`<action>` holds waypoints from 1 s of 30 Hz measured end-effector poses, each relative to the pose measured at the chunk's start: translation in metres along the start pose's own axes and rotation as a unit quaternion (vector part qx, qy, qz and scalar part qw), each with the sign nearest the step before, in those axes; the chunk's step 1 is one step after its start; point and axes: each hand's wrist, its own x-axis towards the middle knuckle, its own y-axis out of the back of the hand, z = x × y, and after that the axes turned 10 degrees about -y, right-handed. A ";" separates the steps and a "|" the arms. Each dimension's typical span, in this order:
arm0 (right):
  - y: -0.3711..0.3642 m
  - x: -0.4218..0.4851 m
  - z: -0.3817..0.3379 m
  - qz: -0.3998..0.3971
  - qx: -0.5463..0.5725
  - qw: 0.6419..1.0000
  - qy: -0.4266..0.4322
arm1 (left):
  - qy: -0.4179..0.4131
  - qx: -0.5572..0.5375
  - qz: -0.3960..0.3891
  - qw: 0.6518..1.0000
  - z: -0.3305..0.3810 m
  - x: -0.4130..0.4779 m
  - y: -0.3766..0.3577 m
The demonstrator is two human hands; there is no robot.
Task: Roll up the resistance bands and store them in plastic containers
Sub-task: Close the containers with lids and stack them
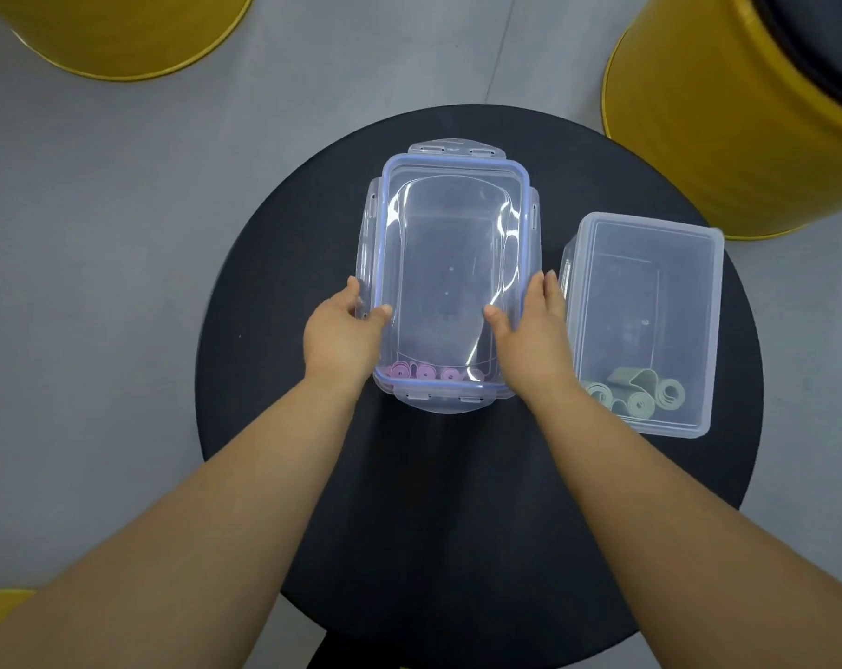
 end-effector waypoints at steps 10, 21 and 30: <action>-0.001 0.001 -0.002 -0.055 0.077 0.995 -0.023 | -0.017 0.056 -0.041 0.997 0.002 0.004 -0.007; 0.000 0.001 0.007 -0.049 0.122 0.991 -0.011 | -0.004 -0.044 -0.012 0.999 -0.007 -0.004 -0.005; 0.002 -0.004 0.013 -0.035 0.107 0.994 0.002 | -0.021 -0.029 -0.010 0.999 -0.018 -0.008 -0.007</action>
